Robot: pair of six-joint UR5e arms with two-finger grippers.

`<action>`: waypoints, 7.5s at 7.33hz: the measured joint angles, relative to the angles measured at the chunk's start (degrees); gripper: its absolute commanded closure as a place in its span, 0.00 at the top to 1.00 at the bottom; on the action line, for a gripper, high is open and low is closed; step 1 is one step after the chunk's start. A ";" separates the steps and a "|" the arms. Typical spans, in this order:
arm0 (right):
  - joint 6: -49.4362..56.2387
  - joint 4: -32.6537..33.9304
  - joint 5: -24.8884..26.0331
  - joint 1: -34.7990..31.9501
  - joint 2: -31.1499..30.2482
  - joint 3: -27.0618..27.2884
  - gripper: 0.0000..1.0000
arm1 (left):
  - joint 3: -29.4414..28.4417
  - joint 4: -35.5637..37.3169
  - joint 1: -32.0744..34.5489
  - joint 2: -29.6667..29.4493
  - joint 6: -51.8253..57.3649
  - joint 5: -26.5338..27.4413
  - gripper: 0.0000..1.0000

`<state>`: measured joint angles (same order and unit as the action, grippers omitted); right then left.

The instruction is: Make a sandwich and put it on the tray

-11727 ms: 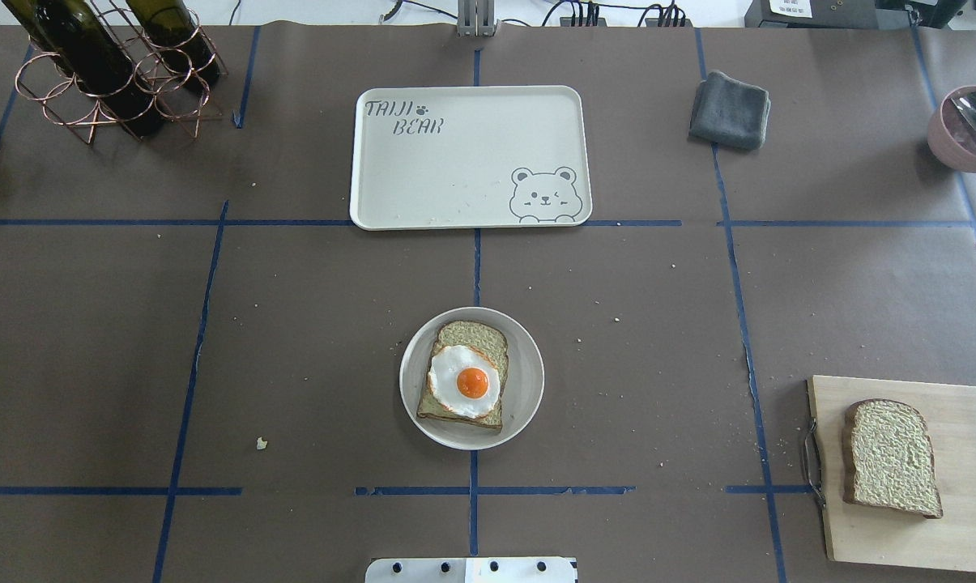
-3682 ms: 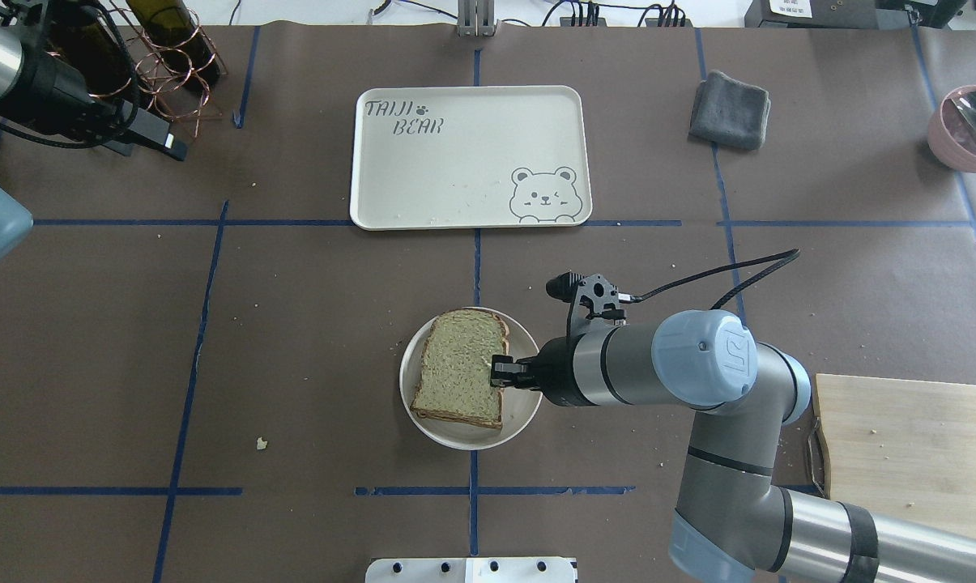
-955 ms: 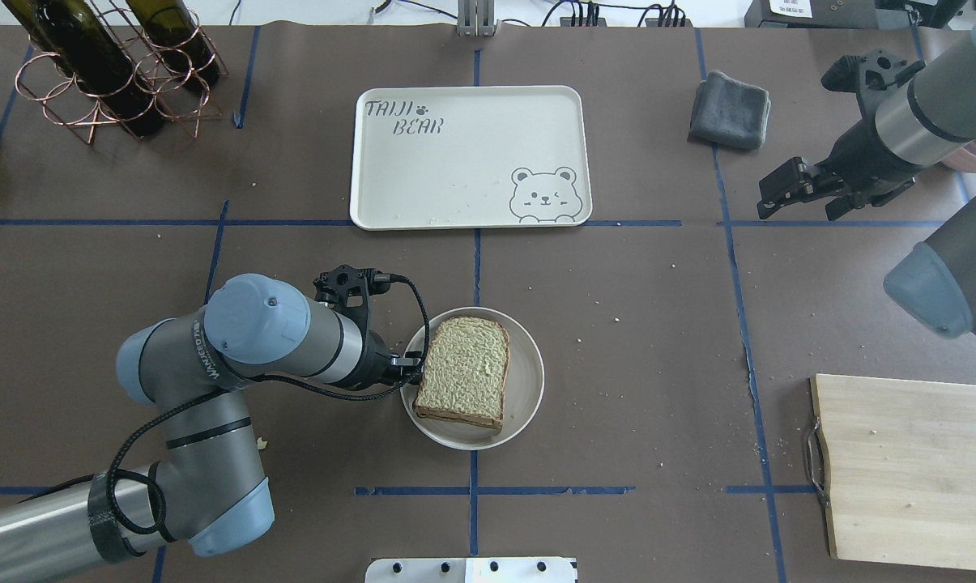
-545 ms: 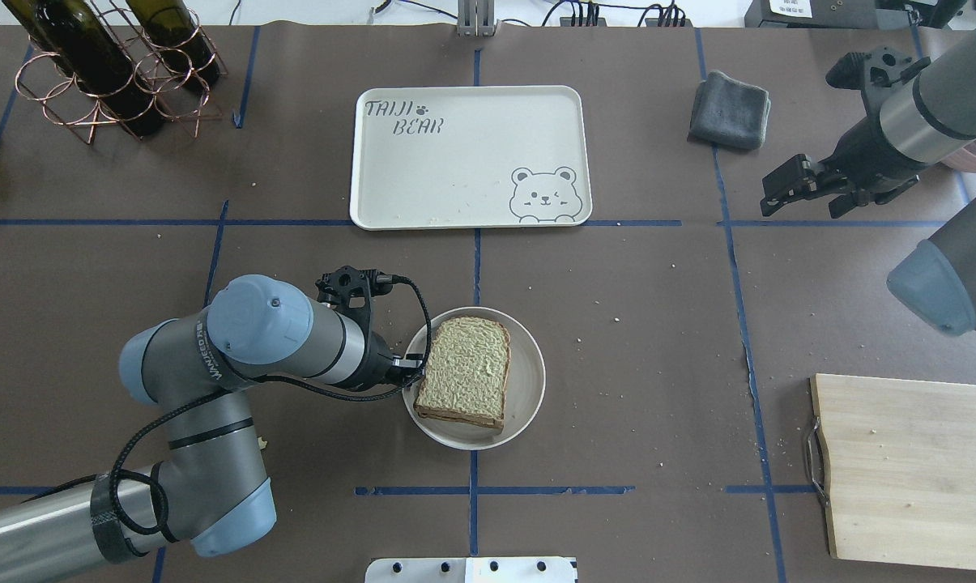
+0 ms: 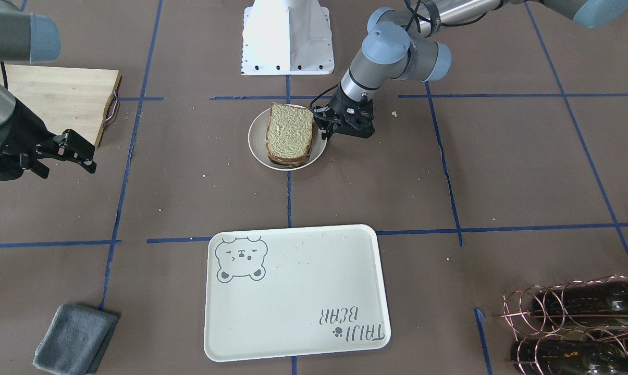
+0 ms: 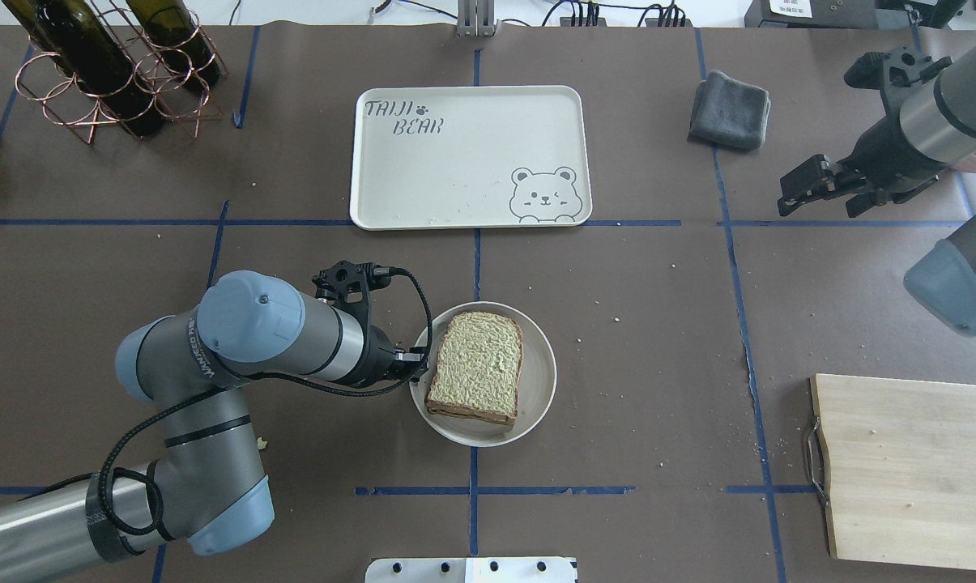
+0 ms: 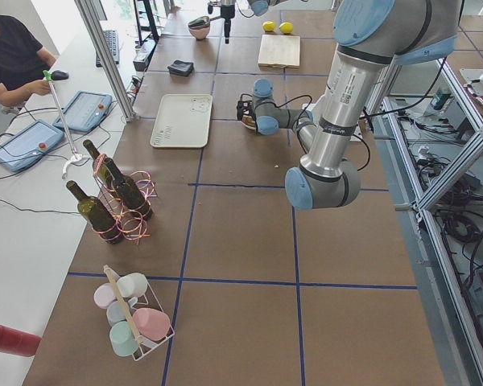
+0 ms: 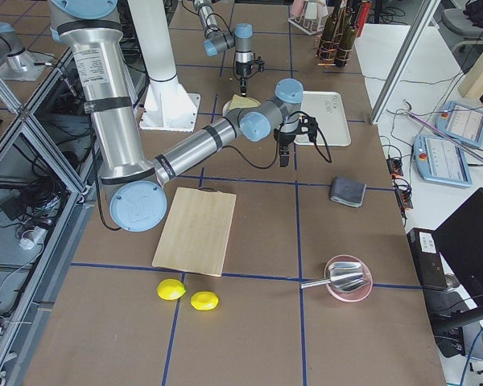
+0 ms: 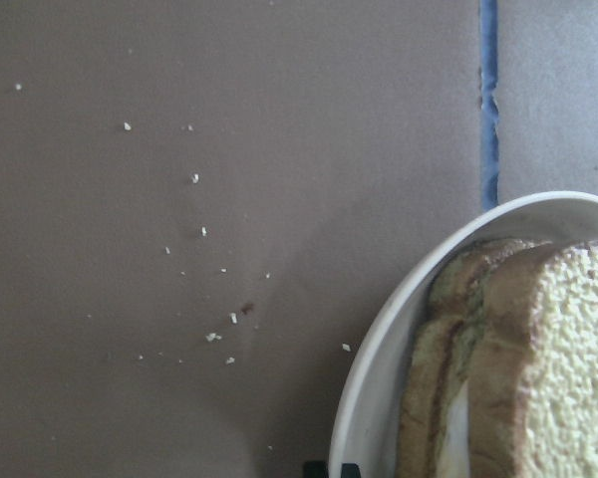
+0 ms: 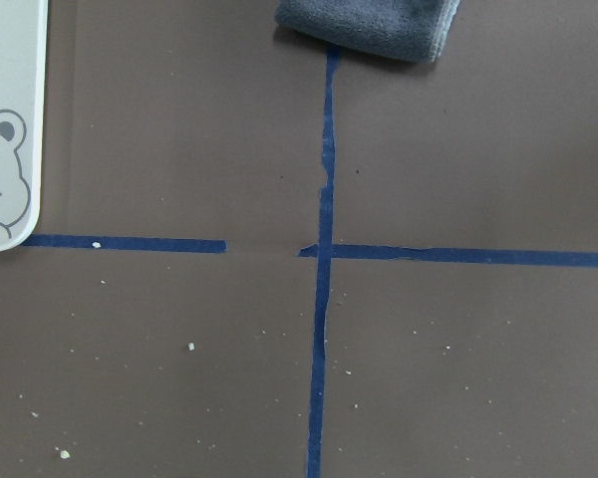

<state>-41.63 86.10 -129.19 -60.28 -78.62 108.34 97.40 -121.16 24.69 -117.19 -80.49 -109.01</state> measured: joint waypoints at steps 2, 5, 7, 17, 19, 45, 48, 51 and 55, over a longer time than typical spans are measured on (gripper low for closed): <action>6.90 0.14 -0.04 -2.88 -3.02 -0.40 1.00 | 0.45 -1.08 2.73 -0.67 -2.49 -1.32 0.00; 21.11 2.21 -0.02 -8.59 -7.71 -2.49 1.00 | -4.25 -0.74 9.98 -5.79 -9.26 -4.06 0.00; 31.97 4.34 -1.00 -13.94 -12.45 -3.13 1.00 | -13.81 -0.95 13.55 -12.36 -15.03 -4.20 0.00; 33.65 3.99 -7.39 -18.91 -14.55 -7.68 1.00 | -38.66 -10.93 16.53 -23.29 -31.32 -1.93 0.25; 33.58 3.98 -7.39 -18.91 -14.52 -7.58 1.00 | -39.35 -14.30 16.53 -23.32 -33.28 0.87 0.99; 33.40 -0.88 -3.56 -21.20 -13.94 -12.30 1.00 | 5.44 32.87 53.64 22.06 84.47 -17.26 1.00; 33.66 -0.78 -9.42 -24.53 -14.16 -13.19 1.00 | -3.62 37.35 61.23 24.60 94.95 -25.89 1.00; 34.03 -0.76 -11.36 -26.23 -14.75 -14.36 1.00 | -6.23 37.27 64.82 25.40 94.83 -27.15 1.00; 34.14 -0.68 -11.09 -26.81 -14.92 -14.54 1.00 | -6.21 37.51 66.49 25.05 92.05 -27.06 1.00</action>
<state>-7.48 85.42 -140.29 -87.09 -93.54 93.80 91.18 -83.65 91.19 -92.14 11.55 -136.07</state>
